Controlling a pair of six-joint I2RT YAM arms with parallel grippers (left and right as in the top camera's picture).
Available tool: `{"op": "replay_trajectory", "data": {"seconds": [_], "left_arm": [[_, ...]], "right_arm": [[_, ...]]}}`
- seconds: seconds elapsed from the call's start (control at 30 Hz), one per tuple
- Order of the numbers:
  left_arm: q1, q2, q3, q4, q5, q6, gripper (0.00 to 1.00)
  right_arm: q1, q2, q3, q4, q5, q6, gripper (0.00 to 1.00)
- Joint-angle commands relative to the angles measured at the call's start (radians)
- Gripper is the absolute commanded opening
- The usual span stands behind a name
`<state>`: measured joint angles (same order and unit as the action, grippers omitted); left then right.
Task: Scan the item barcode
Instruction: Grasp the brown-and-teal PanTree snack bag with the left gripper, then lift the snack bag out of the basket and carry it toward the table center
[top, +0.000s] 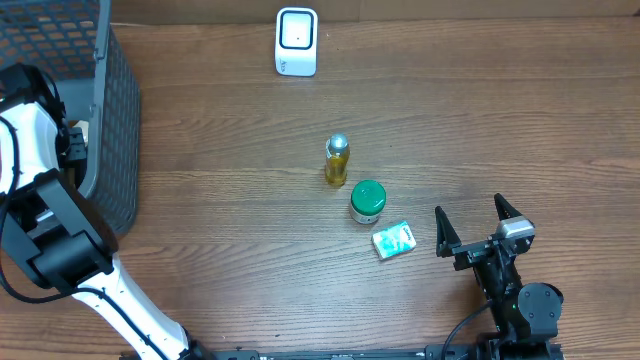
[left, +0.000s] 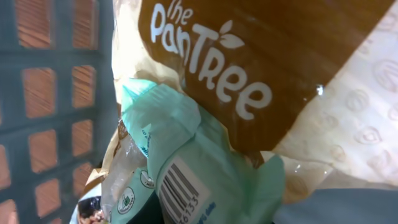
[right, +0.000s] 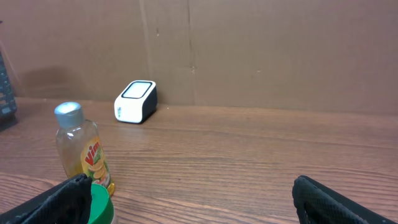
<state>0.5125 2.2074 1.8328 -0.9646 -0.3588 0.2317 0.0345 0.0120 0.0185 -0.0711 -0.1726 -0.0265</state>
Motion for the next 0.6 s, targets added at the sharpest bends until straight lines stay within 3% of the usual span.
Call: {"op": "replay_trajectory", "data": {"seconds": [0.0, 0.17, 0.37, 0.57], "left_arm": [[-0.012, -0.061, 0.103, -0.061, 0.188, -0.065, 0.05], [-0.014, -0.206, 0.219, -0.055, 0.203, -0.134, 0.04], [-0.015, -0.401, 0.322, -0.005, 0.206, -0.299, 0.04], [-0.035, -0.583, 0.346, -0.046, 0.422, -0.402, 0.04]], "right_arm": [[0.005, -0.009, -0.011, 0.005, 0.003, -0.005, 1.0], [0.005, -0.009, -0.011, 0.005, 0.003, -0.005, 1.0], [0.005, -0.009, -0.011, 0.005, 0.003, -0.005, 1.0], [0.005, -0.009, -0.011, 0.005, 0.003, -0.005, 1.0]]}}
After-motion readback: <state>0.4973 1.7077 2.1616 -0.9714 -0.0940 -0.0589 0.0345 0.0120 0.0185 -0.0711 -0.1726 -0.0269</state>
